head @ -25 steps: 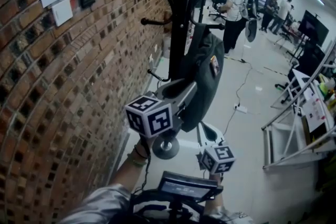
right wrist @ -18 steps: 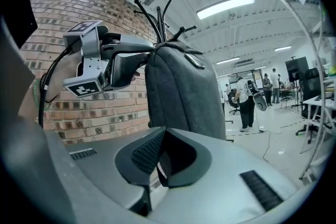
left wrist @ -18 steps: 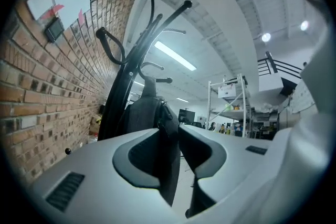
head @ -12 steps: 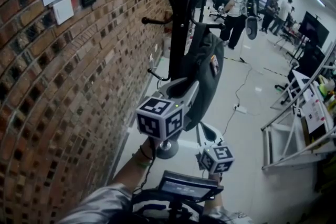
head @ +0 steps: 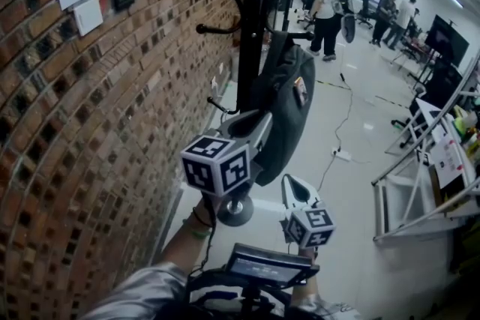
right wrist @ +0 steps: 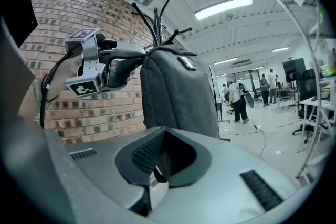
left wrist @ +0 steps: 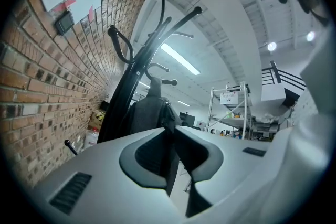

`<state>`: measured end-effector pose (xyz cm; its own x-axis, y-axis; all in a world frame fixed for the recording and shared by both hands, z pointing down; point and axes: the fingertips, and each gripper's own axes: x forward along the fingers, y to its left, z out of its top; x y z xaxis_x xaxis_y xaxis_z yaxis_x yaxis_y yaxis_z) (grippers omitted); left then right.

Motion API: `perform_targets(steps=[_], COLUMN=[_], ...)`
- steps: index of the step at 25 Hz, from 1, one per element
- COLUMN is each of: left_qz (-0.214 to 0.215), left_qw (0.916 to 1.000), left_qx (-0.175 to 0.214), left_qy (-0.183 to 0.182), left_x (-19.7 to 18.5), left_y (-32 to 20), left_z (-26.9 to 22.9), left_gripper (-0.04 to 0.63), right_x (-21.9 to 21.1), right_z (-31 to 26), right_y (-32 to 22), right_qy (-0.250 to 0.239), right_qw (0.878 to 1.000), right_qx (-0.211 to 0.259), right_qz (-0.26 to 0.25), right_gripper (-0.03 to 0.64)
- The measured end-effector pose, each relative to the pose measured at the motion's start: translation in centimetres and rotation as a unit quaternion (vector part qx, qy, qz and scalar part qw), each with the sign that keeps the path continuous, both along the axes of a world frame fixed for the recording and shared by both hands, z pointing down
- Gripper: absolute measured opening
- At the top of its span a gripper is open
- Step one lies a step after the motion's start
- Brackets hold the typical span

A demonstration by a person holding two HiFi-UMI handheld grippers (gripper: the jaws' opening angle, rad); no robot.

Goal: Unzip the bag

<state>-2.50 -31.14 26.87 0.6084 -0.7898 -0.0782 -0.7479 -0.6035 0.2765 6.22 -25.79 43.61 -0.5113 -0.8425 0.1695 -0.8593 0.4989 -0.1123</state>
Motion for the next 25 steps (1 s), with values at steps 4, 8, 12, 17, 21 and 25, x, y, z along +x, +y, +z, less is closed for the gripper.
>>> perform_targets(steps=[4,8,12,17,21,25], left_qz=[-0.011,-0.021,-0.043,-0.051,-0.055,-0.063], left_qw=[0.9999,0.9988,0.9912,0.9768,0.9719,0.9658], left_qx=[0.003,0.016,0.062,0.093,0.111,0.127], left_qy=[-0.008,-0.041,-0.109,-0.186,-0.2,-0.217], left_x=[-0.78,-0.85,-1.08,-1.13,-1.08,-1.02], left_y=[0.1,0.18,0.45,0.5,0.61,0.72], left_z=[0.03,-0.1,-0.18,0.21,0.12,0.53], left_gripper=[0.034,0.031,0.02,0.003,0.003,0.003], right_x=[0.16,0.17,-0.07,0.16,0.12,-0.13], right_z=[0.01,0.36,0.18,0.44,0.67,0.85], right_y=[0.11,0.03,0.12,0.18,0.15,0.3], right_qy=[-0.002,0.002,0.002,0.002,-0.002,0.0], right_qw=[1.0,1.0,1.0,1.0,1.0,1.0], right_qx=[-0.001,-0.003,-0.002,-0.008,-0.012,-0.015], right_qz=[-0.001,-0.002,-0.008,-0.008,-0.008,-0.013], right_gripper=[-0.011,-0.011,-0.011,-0.011,-0.011,-0.011])
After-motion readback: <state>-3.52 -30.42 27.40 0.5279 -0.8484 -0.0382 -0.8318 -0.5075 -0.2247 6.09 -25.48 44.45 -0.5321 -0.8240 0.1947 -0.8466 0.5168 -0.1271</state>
